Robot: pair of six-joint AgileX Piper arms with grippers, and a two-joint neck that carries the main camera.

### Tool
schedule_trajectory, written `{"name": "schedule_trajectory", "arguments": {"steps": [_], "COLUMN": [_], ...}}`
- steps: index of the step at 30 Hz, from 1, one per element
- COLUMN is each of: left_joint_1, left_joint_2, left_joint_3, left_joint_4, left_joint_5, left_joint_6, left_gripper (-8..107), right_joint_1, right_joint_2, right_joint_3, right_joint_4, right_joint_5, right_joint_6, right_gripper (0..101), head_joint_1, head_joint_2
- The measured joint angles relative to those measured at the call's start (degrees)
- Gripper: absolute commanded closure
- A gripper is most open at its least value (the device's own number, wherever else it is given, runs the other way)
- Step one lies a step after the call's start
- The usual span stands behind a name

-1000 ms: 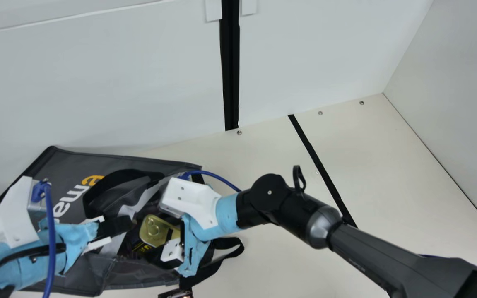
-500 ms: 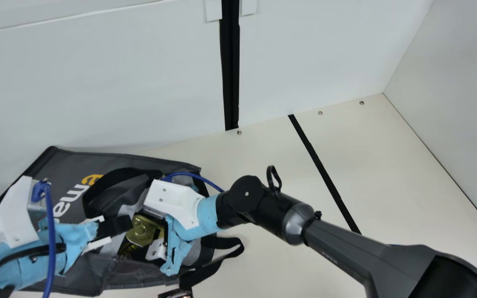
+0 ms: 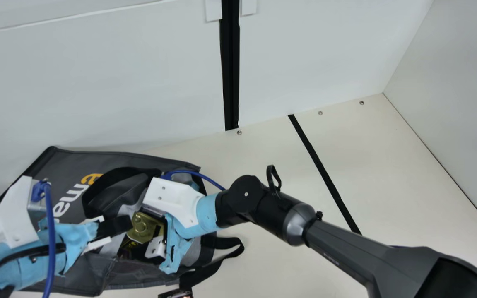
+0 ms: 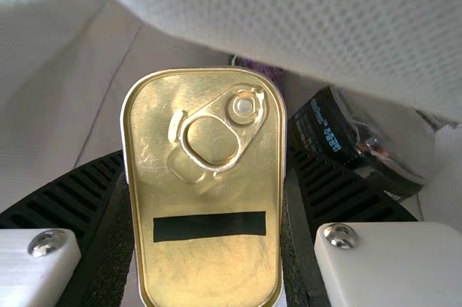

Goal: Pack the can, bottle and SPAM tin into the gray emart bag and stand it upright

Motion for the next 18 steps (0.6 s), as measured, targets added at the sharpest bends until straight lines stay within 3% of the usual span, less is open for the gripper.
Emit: {"name": "schedule_trajectory", "arguments": {"steps": [10, 18], "left_joint_1": [0.0, 0.0], "left_joint_2": [0.0, 0.0], "left_joint_3": [0.0, 0.0], "left_joint_4": [0.0, 0.0], "left_joint_5": [0.13, 0.22], "left_joint_6": [0.0, 0.0], "left_gripper": [107, 107], "right_joint_1": [-0.74, -2.29], "right_joint_2": [-2.82, -6.11], "right_joint_3": [2.29, 4.5], "right_joint_4": [0.25, -0.1], "right_joint_5": [0.23, 2.17], "right_joint_6": [0.0, 0.0], "right_gripper": [8, 6], "head_joint_1": [0.0, 0.0], "head_joint_2": [-0.09, -0.09]}}
